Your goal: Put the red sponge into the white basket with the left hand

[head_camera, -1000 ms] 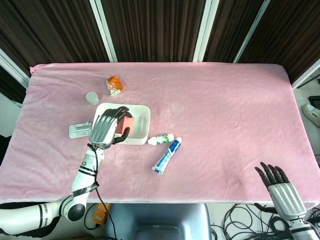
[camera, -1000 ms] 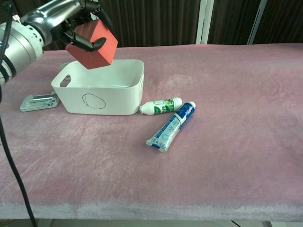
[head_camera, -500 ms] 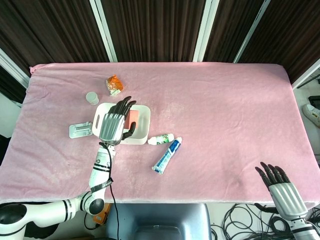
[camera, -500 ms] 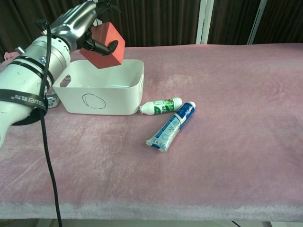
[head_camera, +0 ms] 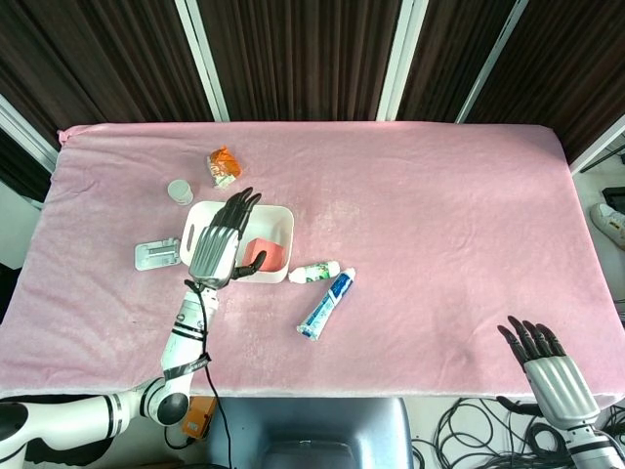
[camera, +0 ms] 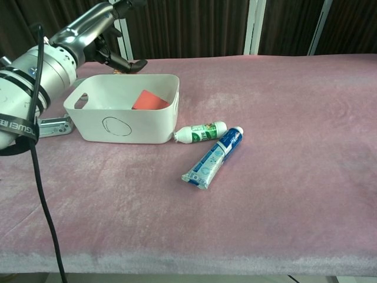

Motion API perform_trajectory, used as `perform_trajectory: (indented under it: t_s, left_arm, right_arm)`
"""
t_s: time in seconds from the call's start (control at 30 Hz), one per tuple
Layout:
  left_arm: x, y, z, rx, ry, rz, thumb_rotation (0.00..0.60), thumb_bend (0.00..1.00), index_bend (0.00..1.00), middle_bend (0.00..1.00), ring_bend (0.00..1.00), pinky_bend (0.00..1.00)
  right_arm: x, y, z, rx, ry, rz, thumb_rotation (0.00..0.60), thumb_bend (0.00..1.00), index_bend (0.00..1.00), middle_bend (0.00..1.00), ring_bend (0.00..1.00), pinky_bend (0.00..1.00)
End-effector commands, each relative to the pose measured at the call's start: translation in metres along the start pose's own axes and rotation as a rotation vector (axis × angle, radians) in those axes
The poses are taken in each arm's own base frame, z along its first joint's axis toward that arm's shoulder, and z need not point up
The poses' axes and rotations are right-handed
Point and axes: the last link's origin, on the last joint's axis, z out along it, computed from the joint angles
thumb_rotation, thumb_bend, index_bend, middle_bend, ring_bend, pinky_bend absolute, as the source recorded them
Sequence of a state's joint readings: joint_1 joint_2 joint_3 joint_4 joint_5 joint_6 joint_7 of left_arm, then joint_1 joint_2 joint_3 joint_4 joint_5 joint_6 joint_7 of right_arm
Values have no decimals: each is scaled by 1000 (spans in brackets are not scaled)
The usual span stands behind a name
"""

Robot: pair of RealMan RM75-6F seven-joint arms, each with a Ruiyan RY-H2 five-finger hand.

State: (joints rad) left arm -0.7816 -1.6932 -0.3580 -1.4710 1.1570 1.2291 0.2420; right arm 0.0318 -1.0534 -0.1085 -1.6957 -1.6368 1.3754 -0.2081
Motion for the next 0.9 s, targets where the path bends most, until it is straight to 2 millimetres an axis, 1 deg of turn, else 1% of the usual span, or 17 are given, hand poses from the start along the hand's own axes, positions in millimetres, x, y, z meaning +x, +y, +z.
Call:
perform_trajectory:
  t_s: [0.03,0.1,0.17,0.27,0.37,0.4,0.47,0.53,0.6,0.67,0.73,0.9]
  left_arm:
    - [3,-4,-2,1,4,7,600,317,0,0,0,165]
    - [8,-7,-5,-2,7,30,600,318,0,0,0,164]
    - [16,-15,-12,-7,5,92,600,317,0,0,0,164]
    - [31,-36,-33,6,-31,208,600,318,0,0,0,166]
    - [50,-69,-67,50,-97,343,600,324,0,0,0,167]
    - [58,-84,-83,77,-130,395,600,324,0,0,0,167]
    - [70,-106,-107,136,-170,452,600,325,0,0,0,167]
    - [81,-124,-132,195,-200,467,600,328,0,0,0,177]
    - [87,-143,-159,258,-194,437,600,330,0,0,0,189]
    - [90,-158,-178,294,-170,398,600,330,0,0,0,190]
    - [91,-172,-190,309,-154,382,600,330,0,0,0,184]
    - [95,-183,-193,316,-115,369,600,334,0,0,0,175]
  right_arm:
    - [0,0,0,0,1,0,600,50,0,0,0,194]
    - [0,0,0,-1,0,0,600,50,0,0,0,194]
    - [0,0,0,-1,-2,0,600,50,0,0,0,194]
    - [0,0,0,-1,-2,0,600,50,0,0,0,194]
    - [-1,0,0,-3,-2,-1,600,49,0,0,0,194]
    - [-1,0,1,-4,-2,-2,600,50,0,0,0,194]
    - [-1,-1,2,-5,-2,-3,600,49,0,0,0,194]
    - [-2,-2,4,-8,1,-6,600,50,0,0,0,194]
    - [-3,-2,5,-13,4,-8,600,50,0,0,0,194]
    - [-3,-3,6,-14,7,-7,600,50,0,0,0,193]
    - [-3,-3,7,-18,16,-7,600,50,0,0,0,193]
    - [-4,-3,9,-24,19,-10,600,50,0,0,0,193]
